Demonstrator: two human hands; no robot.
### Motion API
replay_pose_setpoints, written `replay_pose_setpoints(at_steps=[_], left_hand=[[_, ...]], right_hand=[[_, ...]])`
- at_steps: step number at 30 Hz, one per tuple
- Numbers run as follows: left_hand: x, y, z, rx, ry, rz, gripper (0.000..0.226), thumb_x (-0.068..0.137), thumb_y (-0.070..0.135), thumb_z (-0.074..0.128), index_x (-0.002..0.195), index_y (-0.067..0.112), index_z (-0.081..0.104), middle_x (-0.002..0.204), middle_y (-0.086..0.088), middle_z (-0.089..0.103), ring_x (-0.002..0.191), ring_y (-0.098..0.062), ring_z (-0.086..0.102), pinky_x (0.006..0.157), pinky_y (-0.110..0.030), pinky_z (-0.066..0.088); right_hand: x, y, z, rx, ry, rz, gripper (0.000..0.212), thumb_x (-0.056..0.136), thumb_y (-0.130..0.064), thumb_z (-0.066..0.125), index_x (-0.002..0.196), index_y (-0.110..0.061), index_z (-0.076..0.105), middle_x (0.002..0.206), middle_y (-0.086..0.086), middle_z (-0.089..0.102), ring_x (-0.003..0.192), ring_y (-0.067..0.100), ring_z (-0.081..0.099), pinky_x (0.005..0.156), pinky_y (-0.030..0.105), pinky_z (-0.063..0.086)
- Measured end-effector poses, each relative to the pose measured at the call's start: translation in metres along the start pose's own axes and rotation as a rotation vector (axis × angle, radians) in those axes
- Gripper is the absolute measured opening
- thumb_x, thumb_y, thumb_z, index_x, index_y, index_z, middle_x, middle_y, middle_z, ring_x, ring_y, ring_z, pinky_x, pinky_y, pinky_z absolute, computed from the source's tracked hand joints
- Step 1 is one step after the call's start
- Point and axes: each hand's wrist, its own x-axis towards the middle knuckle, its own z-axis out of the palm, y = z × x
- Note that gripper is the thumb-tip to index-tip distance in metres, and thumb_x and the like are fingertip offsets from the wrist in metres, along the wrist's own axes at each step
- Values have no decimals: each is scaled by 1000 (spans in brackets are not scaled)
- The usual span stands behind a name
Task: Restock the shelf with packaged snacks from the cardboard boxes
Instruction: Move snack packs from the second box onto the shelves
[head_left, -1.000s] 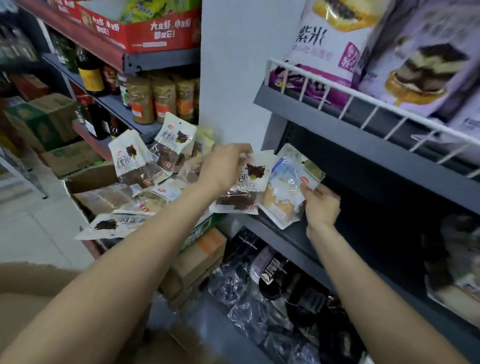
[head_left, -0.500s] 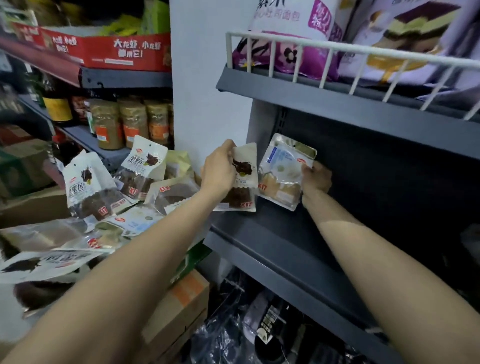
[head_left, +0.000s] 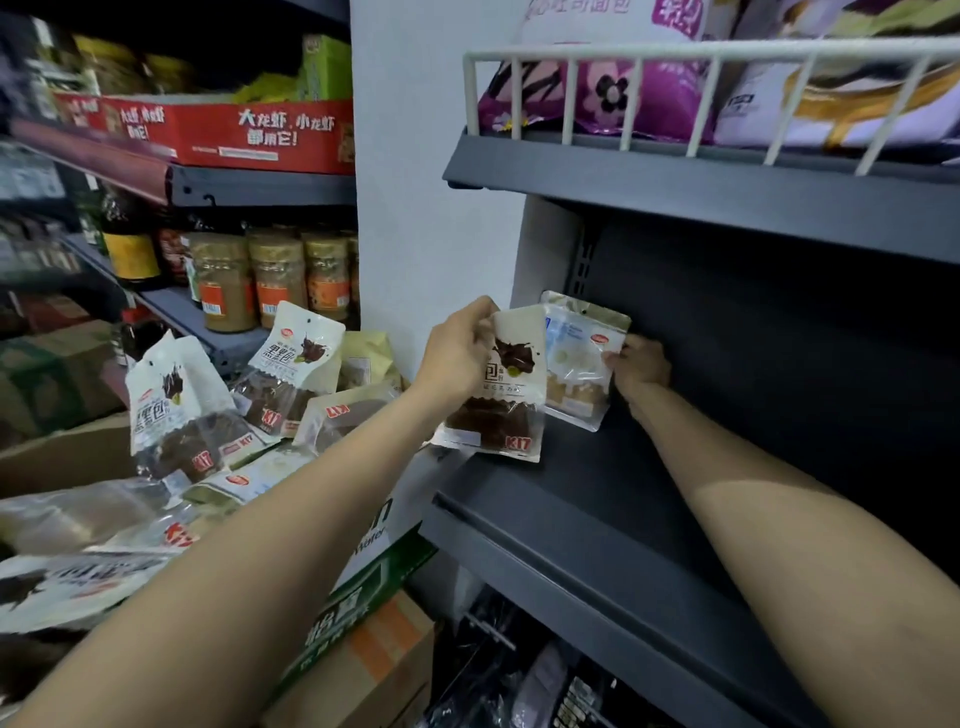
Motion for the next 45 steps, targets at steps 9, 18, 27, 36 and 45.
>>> replay_pose_setpoints(at_steps=[9, 18, 27, 36, 45], left_hand=[[21, 16, 12, -97, -116, 4, 35, 92, -3, 37, 74, 24, 50, 77, -1, 56, 76, -20, 51, 63, -23, 39], [1, 2, 35, -80, 119, -312, 36, 93, 13, 54, 127, 12, 42, 127, -12, 54, 113, -25, 54, 91, -31, 45], [-24, -12, 45, 55, -324, -256, 59, 92, 6, 52, 145, 18, 31, 142, -10, 47, 130, -27, 45, 105, -27, 34], [-28, -1, -24, 212, -45, -312, 37, 89, 3, 45, 124, 11, 51, 123, -12, 59, 112, -29, 56, 94, -39, 48], [-43, -54, -161, 586, 223, -671, 64, 90, 38, 51, 141, 7, 29, 149, -15, 26, 137, -33, 23, 107, -49, 29]], right_hand=[[-85, -23, -28, 197, -558, -315, 75, 73, -21, 80, 134, -28, 37, 127, -5, 55, 120, 13, 52, 100, 34, 46], [-81, 2, -2, 164, 41, -187, 56, 74, -11, 78, 124, -9, 53, 121, 6, 64, 113, 21, 59, 87, 20, 42], [-87, 11, 20, 25, 29, -175, 89, 70, -8, 80, 142, 0, 28, 143, 18, 40, 133, 29, 38, 107, 29, 31], [-132, -71, 19, -146, -92, -429, 49, 87, -9, 57, 134, -14, 43, 138, 7, 38, 130, 22, 33, 102, 33, 29], [-178, -143, 119, -10, -681, -334, 48, 88, -22, 60, 133, -18, 47, 135, 5, 48, 124, 21, 47, 104, 29, 36]])
